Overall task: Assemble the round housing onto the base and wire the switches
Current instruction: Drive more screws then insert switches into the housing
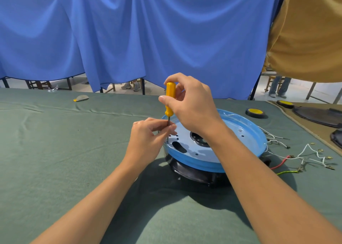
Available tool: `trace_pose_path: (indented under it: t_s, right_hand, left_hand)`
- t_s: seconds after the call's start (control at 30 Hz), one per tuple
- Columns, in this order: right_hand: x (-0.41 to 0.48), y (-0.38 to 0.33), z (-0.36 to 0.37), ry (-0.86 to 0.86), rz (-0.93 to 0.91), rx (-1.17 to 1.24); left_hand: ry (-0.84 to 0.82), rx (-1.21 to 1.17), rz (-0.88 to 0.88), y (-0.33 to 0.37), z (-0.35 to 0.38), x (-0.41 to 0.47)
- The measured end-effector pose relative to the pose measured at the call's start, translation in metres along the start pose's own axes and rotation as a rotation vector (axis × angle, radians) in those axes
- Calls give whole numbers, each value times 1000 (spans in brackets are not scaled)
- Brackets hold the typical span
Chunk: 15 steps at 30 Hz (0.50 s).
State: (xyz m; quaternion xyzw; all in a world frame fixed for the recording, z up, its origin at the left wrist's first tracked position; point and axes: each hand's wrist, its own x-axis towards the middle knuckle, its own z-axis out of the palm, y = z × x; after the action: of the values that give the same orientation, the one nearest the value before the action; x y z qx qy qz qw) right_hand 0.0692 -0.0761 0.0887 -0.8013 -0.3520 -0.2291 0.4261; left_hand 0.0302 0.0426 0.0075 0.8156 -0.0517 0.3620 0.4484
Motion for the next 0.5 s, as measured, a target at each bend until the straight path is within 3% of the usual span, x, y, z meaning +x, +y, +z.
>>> trace_pose_path:
  t_s: [0.13,0.3,0.5]
  right_hand:
    - [1,-2,0,-132,38,146]
    - [-1,-3,2,-43,-3,57]
    - [0,-2,5,-56,47,205]
  left_hand:
    - [-99,-51,-64,-6,-5,6]
    - [-178,-114,-87,-4,-5,5]
    - [-177,-133,-91,-3,-3,3]
